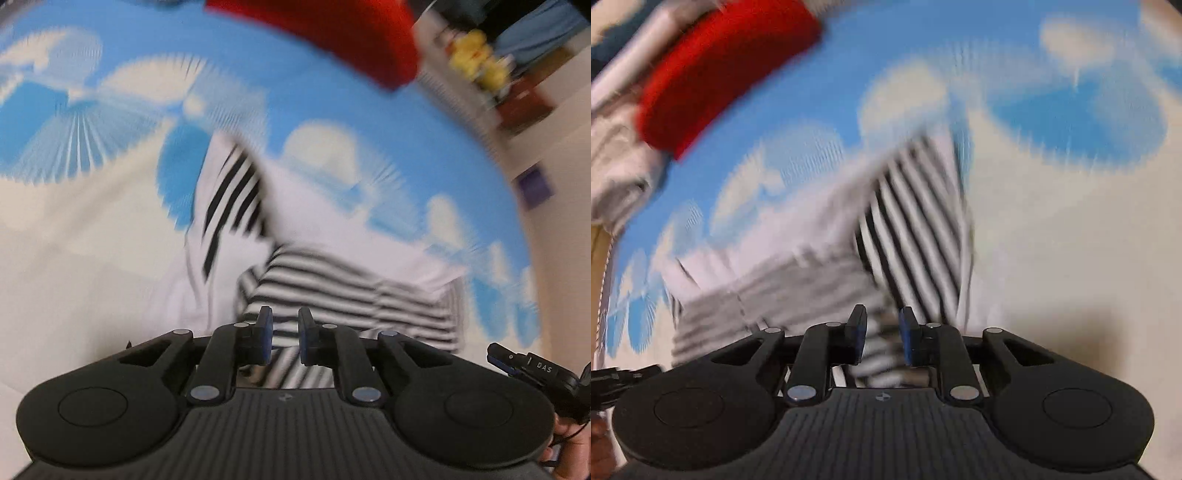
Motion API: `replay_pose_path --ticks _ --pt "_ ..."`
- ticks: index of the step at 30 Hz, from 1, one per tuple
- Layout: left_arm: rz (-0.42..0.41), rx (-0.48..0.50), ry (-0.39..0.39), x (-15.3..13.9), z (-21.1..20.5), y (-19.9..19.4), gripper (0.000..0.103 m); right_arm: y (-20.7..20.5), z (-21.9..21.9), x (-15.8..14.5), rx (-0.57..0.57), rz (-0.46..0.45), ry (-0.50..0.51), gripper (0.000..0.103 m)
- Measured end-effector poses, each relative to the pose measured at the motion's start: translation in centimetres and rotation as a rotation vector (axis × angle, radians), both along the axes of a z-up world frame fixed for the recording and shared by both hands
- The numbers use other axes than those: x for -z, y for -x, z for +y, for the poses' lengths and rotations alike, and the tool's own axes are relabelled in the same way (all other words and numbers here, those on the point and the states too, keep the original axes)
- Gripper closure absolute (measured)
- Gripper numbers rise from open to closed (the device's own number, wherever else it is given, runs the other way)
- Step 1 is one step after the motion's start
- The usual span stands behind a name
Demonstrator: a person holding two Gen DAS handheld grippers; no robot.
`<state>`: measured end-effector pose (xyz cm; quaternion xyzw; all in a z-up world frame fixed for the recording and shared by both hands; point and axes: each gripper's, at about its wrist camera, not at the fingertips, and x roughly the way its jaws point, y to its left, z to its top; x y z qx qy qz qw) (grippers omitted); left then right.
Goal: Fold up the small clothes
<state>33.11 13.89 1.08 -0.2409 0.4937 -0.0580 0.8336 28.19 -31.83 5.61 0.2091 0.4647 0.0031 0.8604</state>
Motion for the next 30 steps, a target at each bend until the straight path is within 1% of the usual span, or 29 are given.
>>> replay_pose_path --ticks 3,5,6,8,9,10,11,13,14,16,17,18,19,20,21,22,24,26,27,28,29,30 --pt "-0.067 0.015 -0.013 -3.6 0.5 3.8 0.089 3.6 -1.8 -4.8 0.064 -0.126 -0.023 0.077" --pt "-0.113 0.031 -0.046 -5.7 1.2 7.2 0.089 6.0 -2.6 -7.1 0.075 -0.186 -0.038 0.075" --pt "-0.143 0.039 -0.065 -6.5 1.6 9.4 0.089 8.0 -2.8 -8.1 0.071 -0.217 -0.039 0.075" --pt "-0.195 0.045 -0.097 -7.5 2.1 13.7 0.083 11.6 -2.8 -9.1 0.060 -0.261 -0.031 0.071" --pt "-0.211 0.043 -0.103 -7.4 2.4 15.6 0.078 13.9 -2.9 -9.3 0.061 -0.277 -0.020 0.067" --pt "-0.221 0.037 -0.101 -7.1 2.8 17.7 0.076 15.5 -3.0 -9.3 0.067 -0.283 -0.011 0.063" --pt "-0.220 0.026 -0.092 -6.5 3.2 19.5 0.075 17.3 -3.3 -8.9 0.073 -0.285 -0.007 0.062" --pt "-0.192 0.002 -0.085 -4.3 3.3 22.3 0.075 20.4 -3.7 -7.6 0.092 -0.257 0.001 0.061" --pt "-0.163 -0.011 -0.084 -3.0 3.4 23.5 0.075 21.4 -3.9 -6.4 0.102 -0.232 0.005 0.061" --pt "-0.073 -0.026 -0.103 -0.7 3.3 24.9 0.075 23.7 -4.0 -3.9 0.112 -0.179 0.007 0.061" --pt "-0.044 -0.044 -0.099 0.0 3.5 25.4 0.075 24.7 -4.0 -2.4 0.113 -0.140 0.009 0.061" --pt "-0.025 -0.056 -0.087 0.3 3.6 25.7 0.072 25.2 -3.8 -1.2 0.112 -0.087 0.015 0.061" --pt "0.001 -0.064 -0.070 0.6 3.8 26.0 0.066 25.4 -3.7 0.1 0.114 -0.014 0.011 0.060" --pt "0.020 -0.063 -0.056 0.7 3.9 26.2 0.061 25.5 -3.7 1.0 0.106 0.023 -0.003 0.059" --pt "0.021 -0.064 -0.048 0.7 4.0 26.4 0.049 25.3 -3.6 1.8 0.084 0.042 -0.011 0.059" --pt "0.014 -0.067 -0.052 0.6 4.0 26.5 0.035 25.1 -3.4 2.5 0.069 0.069 -0.001 0.055" --pt "0.025 -0.075 -0.068 1.4 3.7 26.5 0.024 24.6 -2.9 3.0 0.072 0.104 0.019 0.053" --pt "0.063 -0.071 -0.067 3.2 3.3 26.0 0.022 24.5 -2.5 3.5 0.050 0.121 0.021 0.045" --pt "0.073 -0.072 -0.059 4.5 3.2 25.7 0.022 24.5 -2.3 3.8 0.038 0.134 0.036 0.040" --pt "0.092 -0.084 -0.054 5.8 3.2 25.7 0.023 24.2 -2.0 4.1 0.030 0.149 0.062 0.040" --pt "0.144 -0.101 -0.066 6.9 3.3 25.4 0.025 24.6 -1.8 4.5 0.025 0.164 0.082 0.040" --pt "0.176 -0.126 -0.058 7.5 3.4 25.0 0.026 24.2 -1.7 5.4 0.019 0.188 0.098 0.040"
